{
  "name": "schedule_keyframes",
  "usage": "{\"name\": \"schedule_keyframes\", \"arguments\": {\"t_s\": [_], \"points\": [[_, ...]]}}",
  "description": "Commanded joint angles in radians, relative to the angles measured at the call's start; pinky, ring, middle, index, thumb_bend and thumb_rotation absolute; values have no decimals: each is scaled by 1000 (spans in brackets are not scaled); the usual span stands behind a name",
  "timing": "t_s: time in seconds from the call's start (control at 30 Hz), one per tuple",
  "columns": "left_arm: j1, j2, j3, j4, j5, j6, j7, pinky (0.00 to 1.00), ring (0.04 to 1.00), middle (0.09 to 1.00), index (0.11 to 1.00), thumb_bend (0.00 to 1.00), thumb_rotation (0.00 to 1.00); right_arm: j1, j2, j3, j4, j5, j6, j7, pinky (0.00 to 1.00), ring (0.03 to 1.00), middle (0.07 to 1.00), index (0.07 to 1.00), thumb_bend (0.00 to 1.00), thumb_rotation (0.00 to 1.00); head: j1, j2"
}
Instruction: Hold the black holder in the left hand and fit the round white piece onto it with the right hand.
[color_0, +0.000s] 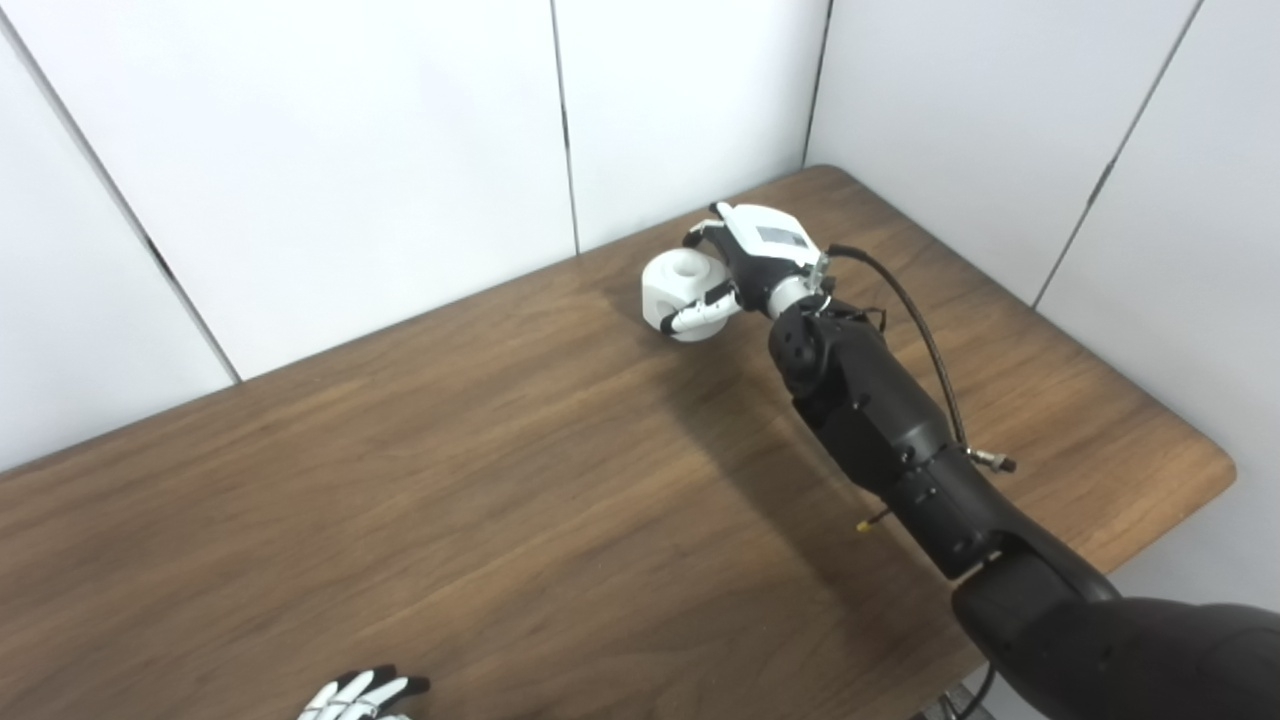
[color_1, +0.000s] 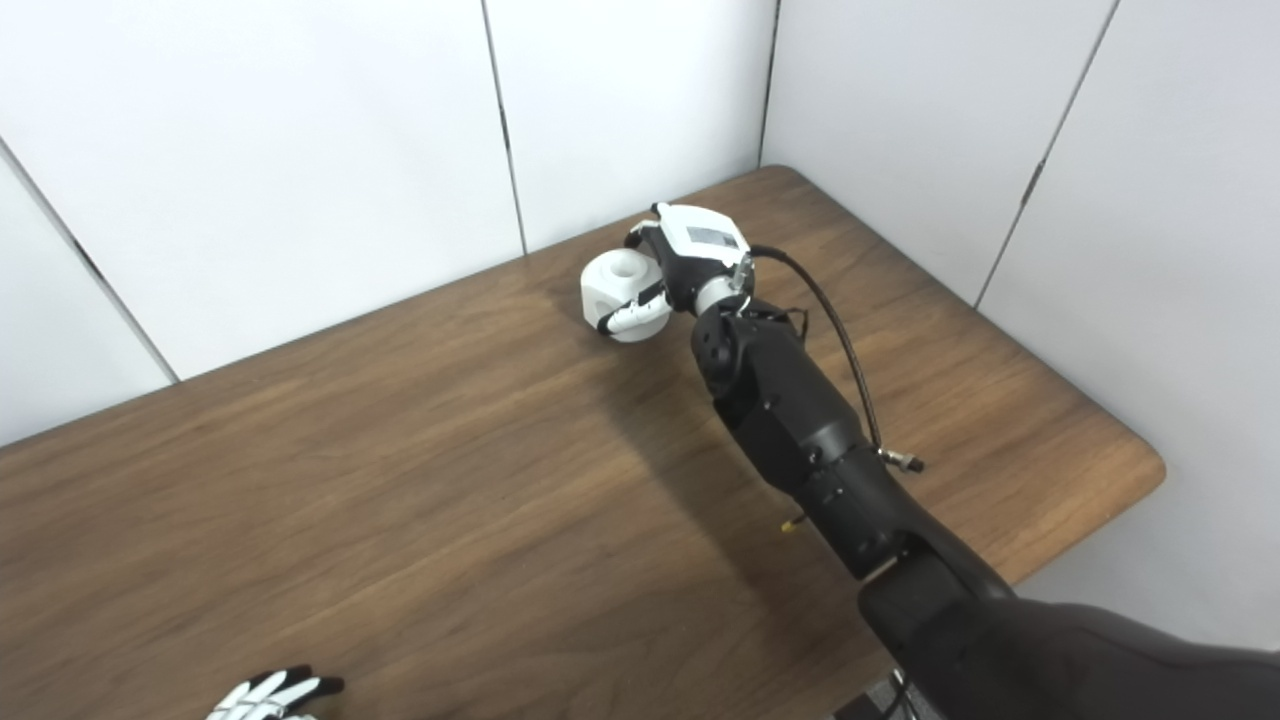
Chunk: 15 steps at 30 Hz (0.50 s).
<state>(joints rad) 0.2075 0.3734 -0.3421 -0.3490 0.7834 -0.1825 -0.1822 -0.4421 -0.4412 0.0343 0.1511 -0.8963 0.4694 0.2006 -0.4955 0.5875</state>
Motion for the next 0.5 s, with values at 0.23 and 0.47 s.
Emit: {"name": "schedule_keyframes", "arguments": {"t_s": [0.23, 0.47], "points": [[35, 22, 1, 47, 30, 45, -46, 896, 885, 815, 486, 518, 43, -36, -29, -15, -30, -7, 0, -11, 909, 1000, 969, 786, 695, 422, 7, 4], [32, 23, 3, 40, 31, 54, -57, 891, 889, 821, 486, 518, 43, -31, -36, -3, -23, 27, -5, -18, 913, 1000, 963, 780, 687, 418, 18, 14]]}}
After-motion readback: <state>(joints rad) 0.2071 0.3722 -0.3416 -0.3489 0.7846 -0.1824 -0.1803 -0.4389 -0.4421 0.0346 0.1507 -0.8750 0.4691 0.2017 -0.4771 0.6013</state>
